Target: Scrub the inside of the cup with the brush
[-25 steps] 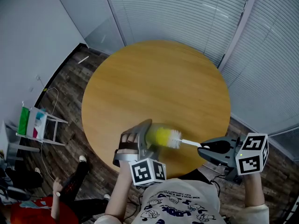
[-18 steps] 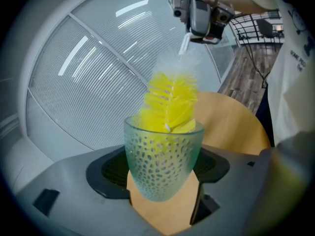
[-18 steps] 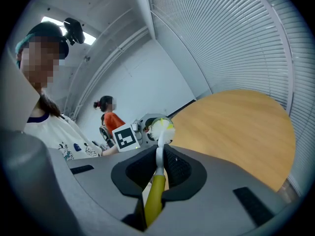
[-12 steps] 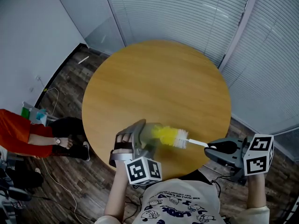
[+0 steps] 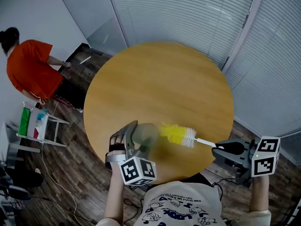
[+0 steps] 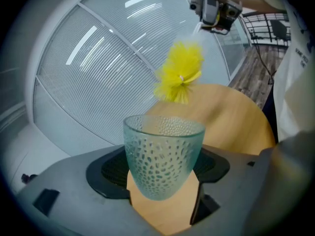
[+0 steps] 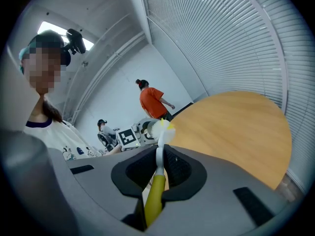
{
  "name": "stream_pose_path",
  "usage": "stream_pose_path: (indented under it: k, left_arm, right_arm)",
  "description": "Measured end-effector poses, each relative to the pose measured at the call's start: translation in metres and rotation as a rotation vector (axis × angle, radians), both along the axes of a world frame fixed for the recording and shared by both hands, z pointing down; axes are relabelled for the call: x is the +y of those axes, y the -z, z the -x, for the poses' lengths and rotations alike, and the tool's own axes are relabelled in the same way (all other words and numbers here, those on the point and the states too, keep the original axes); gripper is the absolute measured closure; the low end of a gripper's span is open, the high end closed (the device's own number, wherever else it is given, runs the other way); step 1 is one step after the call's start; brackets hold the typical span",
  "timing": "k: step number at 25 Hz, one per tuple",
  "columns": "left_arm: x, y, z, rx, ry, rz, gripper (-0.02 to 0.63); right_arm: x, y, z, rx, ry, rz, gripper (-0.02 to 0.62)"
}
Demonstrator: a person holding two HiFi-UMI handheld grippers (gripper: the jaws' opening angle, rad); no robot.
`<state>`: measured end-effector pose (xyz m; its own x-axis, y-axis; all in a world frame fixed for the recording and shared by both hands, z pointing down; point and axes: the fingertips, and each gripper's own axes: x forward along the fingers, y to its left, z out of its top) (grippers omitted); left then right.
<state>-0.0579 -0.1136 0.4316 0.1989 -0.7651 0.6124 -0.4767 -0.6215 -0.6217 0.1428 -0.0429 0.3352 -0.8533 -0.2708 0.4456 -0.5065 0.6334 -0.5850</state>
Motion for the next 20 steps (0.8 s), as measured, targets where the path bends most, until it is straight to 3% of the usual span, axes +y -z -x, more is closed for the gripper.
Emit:
stream_pose_path:
  k: [8, 12, 20]
  left_arm:
    - [0.0, 0.003, -0.004, 0.14, 0.024, 0.032, 0.224]
    - [0.004, 0.007, -0.019, 0.258, 0.019, 0.058, 0.224]
    - [0.008, 0.022, -0.057, 0.426, -0.008, 0.082, 0.224]
  right_arm:
    - [-0.019, -0.006, -0.013, 0.044, -0.099, -0.024, 0.549]
    - [-0.028, -0.012, -0.015, 0.076, -0.156, -0.057, 0.549]
    - [-0.042, -0.012, -0.005, 0.101, -0.234, -0.13, 0.549]
